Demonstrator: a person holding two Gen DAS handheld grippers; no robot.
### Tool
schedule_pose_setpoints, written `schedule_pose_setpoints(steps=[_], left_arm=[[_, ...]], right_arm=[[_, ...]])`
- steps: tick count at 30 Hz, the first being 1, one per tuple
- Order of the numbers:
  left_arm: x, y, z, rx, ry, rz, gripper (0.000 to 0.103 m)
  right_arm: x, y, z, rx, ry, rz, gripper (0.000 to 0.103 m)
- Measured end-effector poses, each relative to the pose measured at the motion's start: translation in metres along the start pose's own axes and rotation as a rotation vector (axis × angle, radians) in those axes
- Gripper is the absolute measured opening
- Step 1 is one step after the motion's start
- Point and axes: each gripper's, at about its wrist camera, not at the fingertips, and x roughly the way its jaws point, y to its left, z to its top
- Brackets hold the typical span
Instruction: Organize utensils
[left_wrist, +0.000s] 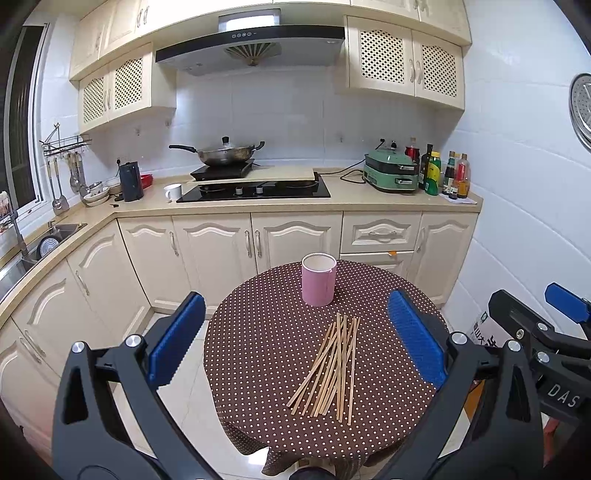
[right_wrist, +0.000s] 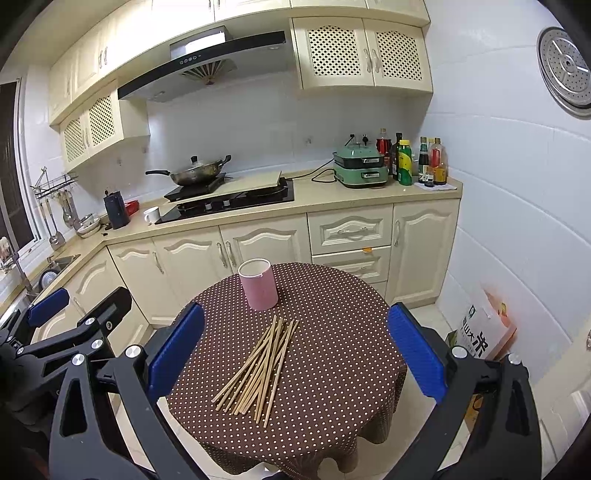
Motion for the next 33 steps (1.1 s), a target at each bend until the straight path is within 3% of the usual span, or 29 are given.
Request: schedule_pose_setpoints(steps=[33], left_arm=[[0.001, 0.01, -0.004, 0.012, 0.017, -0.007, 0.097]], right_arm=[[-0.001, 0.01, 0.002, -0.012, 0.019, -0.007, 0.096]])
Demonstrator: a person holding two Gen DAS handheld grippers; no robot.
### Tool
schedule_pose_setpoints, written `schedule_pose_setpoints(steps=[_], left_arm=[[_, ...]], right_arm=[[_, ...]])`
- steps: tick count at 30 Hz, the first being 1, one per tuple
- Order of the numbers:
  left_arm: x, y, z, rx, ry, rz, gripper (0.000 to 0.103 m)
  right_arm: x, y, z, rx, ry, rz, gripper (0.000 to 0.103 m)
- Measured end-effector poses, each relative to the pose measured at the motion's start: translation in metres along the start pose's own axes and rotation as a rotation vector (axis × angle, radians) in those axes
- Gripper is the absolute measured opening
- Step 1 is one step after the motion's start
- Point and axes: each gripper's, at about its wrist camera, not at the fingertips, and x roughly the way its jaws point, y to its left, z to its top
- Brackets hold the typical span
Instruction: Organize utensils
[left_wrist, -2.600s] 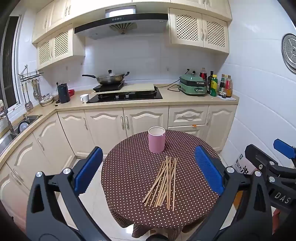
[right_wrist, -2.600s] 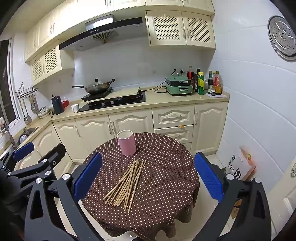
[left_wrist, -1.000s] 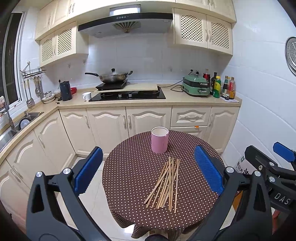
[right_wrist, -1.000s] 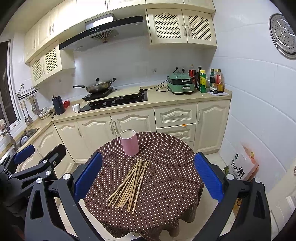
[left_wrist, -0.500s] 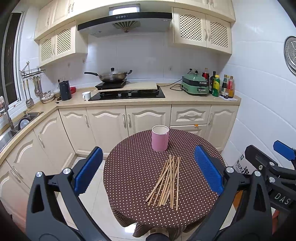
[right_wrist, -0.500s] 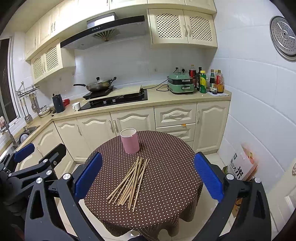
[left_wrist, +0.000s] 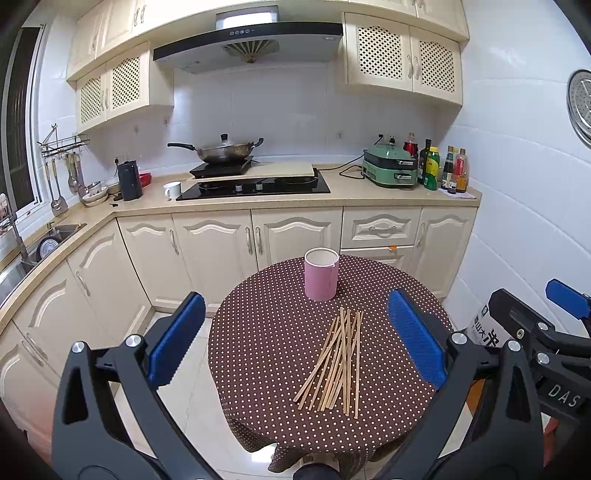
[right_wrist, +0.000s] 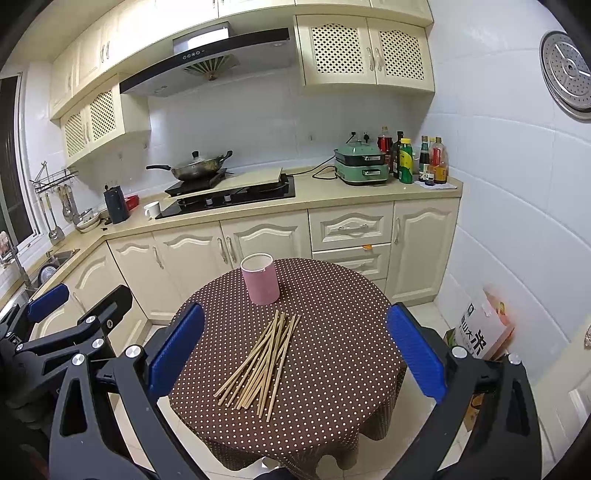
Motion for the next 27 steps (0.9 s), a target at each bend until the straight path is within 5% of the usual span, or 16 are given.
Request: schedule_pose_setpoints(steps=[27], left_arm=[[0.02, -0.014, -0.003, 0.006, 0.057, -0.019, 0.097]], right_arm=[[0.017, -0.011, -0.003, 0.014, 0.053, 0.001, 0.096]])
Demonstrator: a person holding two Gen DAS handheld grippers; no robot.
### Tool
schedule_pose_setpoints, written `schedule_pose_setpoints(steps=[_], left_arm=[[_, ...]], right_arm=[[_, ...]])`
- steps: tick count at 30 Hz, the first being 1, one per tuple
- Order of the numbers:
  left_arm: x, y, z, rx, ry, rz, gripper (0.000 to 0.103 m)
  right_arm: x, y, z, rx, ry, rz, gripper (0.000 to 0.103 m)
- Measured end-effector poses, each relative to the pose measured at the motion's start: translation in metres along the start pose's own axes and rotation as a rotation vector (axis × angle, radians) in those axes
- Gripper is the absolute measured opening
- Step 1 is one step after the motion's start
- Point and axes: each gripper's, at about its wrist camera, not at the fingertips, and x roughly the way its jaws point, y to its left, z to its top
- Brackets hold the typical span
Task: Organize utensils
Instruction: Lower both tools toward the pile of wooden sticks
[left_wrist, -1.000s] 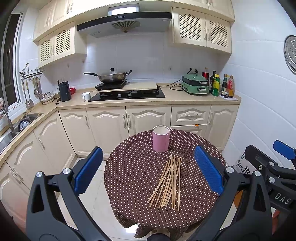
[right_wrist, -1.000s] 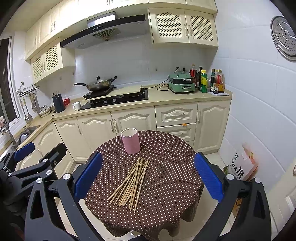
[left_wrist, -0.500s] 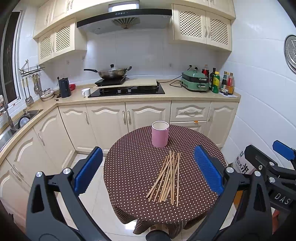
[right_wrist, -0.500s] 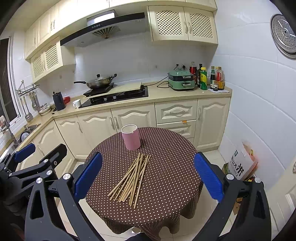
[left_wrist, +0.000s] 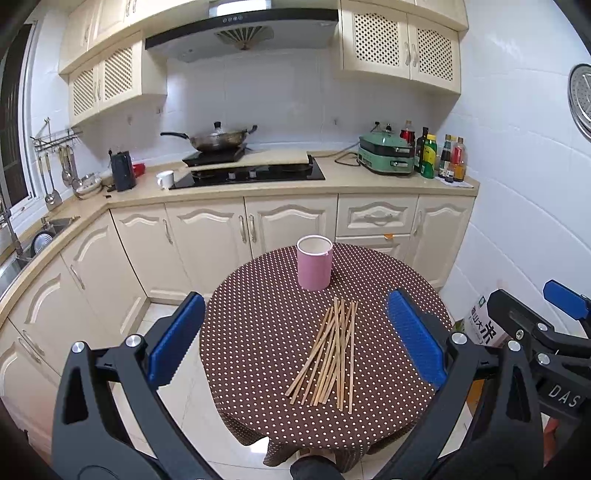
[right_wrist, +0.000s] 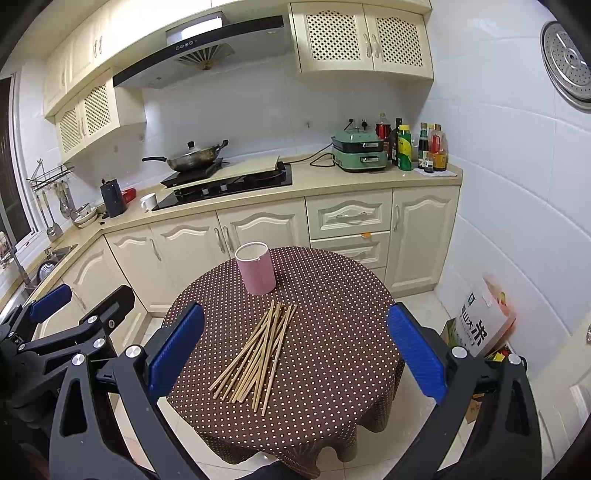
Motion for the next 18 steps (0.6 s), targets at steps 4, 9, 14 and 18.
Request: schedule_pose_setpoints(steps=[4, 9, 14, 18], left_arm=[[0.014, -0.001, 0.0, -0.002, 0.039, -0.005, 0.097], [0.033, -0.002, 0.0, 0.008, 0.084, 0.0, 0.096], [0.063, 0.0, -0.001, 0.004, 0.161, -0.01, 0.096], [0.095, 0.003, -0.002, -0.002, 0.245, -0.032, 0.095]], right_arm=[[0.013, -0.002, 0.001, 0.007, 0.04, 0.003, 0.096], [0.033, -0.007, -0.001, 0.029, 0.102, 0.025, 0.096], [0.062, -0.012, -0.003, 0.06, 0.196, 0.051, 0.096], [0.092, -0.015, -0.006, 0.099, 0.285, 0.081, 0.095]])
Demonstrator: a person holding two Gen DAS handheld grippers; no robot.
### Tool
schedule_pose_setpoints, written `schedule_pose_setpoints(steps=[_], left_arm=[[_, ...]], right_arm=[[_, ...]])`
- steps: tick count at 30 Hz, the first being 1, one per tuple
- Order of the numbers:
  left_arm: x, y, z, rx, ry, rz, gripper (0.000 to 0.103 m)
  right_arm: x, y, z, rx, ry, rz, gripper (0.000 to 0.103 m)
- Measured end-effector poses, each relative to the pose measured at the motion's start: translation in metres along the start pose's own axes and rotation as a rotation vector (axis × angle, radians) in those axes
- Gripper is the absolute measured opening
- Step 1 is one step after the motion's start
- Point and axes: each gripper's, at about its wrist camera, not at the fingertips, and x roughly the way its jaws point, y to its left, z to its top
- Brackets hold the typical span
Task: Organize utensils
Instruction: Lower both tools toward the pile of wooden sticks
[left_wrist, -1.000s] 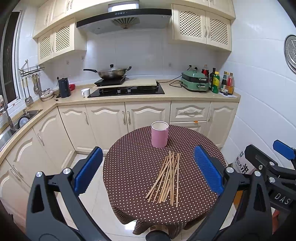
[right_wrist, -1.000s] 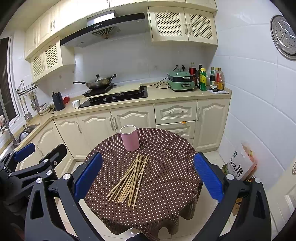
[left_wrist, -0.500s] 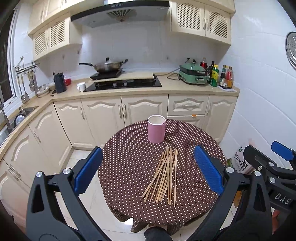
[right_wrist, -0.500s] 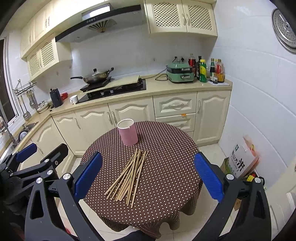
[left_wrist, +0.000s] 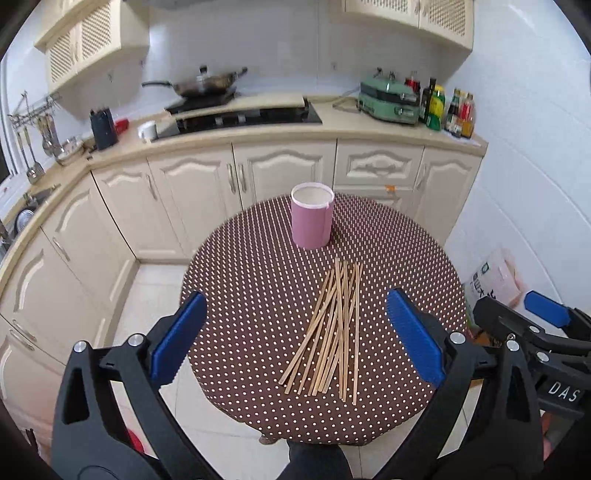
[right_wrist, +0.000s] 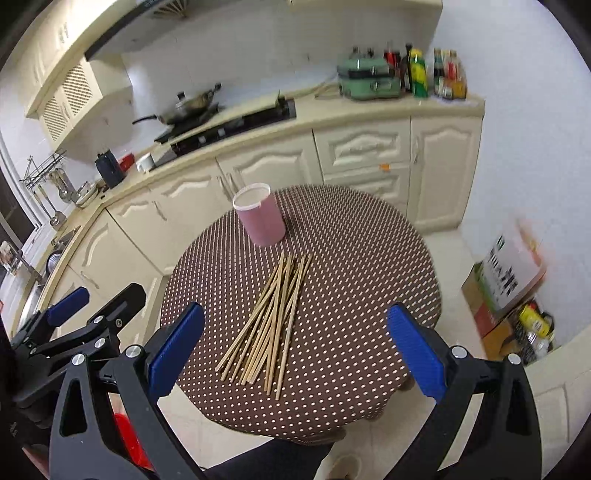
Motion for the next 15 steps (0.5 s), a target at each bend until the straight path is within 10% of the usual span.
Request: schedule_pose_setpoints(steps=[15], left_arm=[[0.133, 0.0, 0.009, 0.078, 0.304, -0.118, 0.073]], right_arm=[[0.123, -0.011, 0.009, 0.129, 0.368, 0.072, 0.054]])
